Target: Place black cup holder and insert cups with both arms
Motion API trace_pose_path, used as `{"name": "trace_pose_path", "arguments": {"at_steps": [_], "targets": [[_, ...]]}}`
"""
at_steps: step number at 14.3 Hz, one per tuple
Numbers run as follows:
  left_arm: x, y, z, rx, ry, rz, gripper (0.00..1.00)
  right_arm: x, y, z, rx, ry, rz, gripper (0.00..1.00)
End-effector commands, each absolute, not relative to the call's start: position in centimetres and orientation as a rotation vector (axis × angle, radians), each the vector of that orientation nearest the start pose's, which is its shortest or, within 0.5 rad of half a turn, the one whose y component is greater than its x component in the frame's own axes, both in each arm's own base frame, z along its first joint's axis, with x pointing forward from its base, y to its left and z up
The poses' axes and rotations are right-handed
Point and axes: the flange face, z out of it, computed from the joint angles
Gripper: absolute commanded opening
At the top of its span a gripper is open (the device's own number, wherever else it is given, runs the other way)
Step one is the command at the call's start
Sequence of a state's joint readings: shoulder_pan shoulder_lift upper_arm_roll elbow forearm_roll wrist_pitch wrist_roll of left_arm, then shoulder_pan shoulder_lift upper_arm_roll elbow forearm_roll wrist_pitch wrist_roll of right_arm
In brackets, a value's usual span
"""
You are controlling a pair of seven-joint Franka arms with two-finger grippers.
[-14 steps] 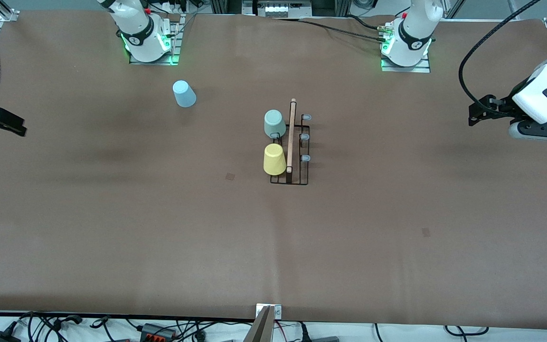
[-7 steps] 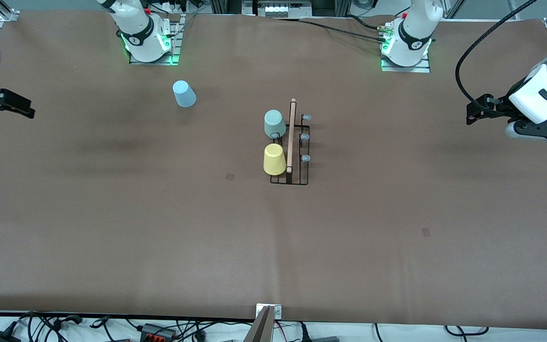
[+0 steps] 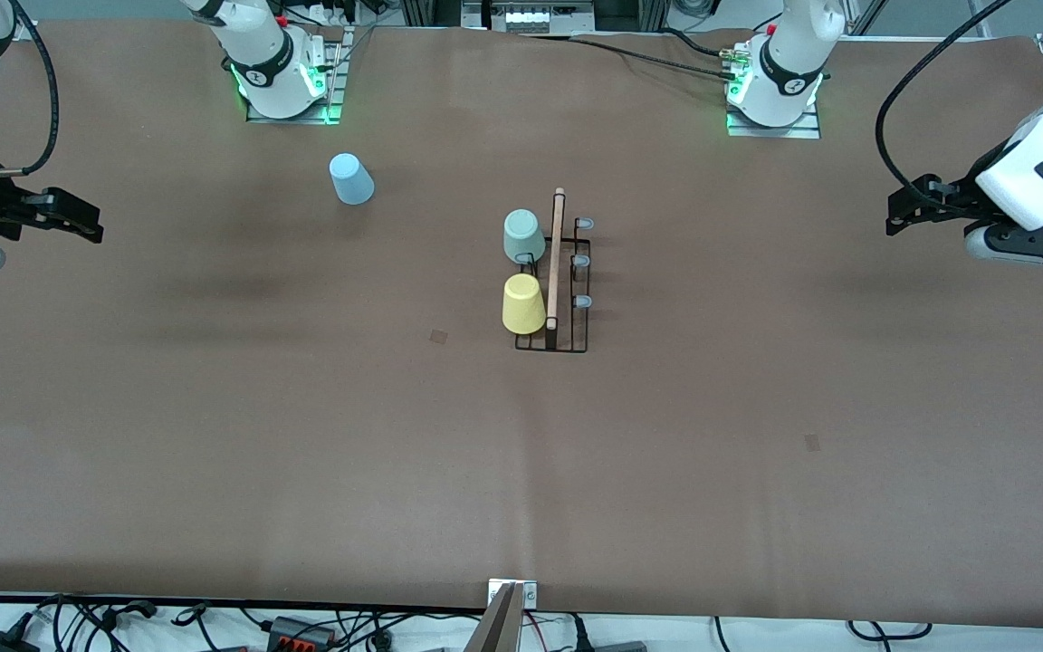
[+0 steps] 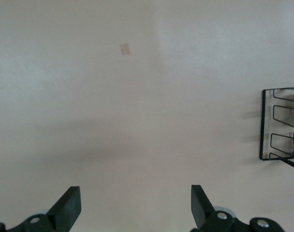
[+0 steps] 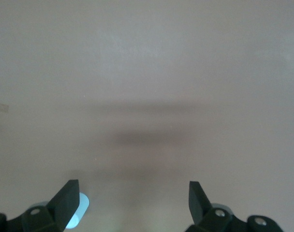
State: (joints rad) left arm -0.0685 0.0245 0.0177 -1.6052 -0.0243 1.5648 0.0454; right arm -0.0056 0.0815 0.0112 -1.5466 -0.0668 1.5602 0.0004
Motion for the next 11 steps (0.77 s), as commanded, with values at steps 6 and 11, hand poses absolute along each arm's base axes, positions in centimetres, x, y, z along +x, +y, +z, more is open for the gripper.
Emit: {"name": "trace_pose_path", "arguments": {"at_steps": [6,11], "targets": [[56.2,-2.7,59.8,-3.178,0.119,0.108,1.00,57.1,-0.7,59.4,-3.143,0.029,0.063,1.00],[56.1,-2.7,60.0,-3.179,0.118,0.086,1.00,57.5,-0.7,59.0,-3.140,0.043,0.072,1.00]]}}
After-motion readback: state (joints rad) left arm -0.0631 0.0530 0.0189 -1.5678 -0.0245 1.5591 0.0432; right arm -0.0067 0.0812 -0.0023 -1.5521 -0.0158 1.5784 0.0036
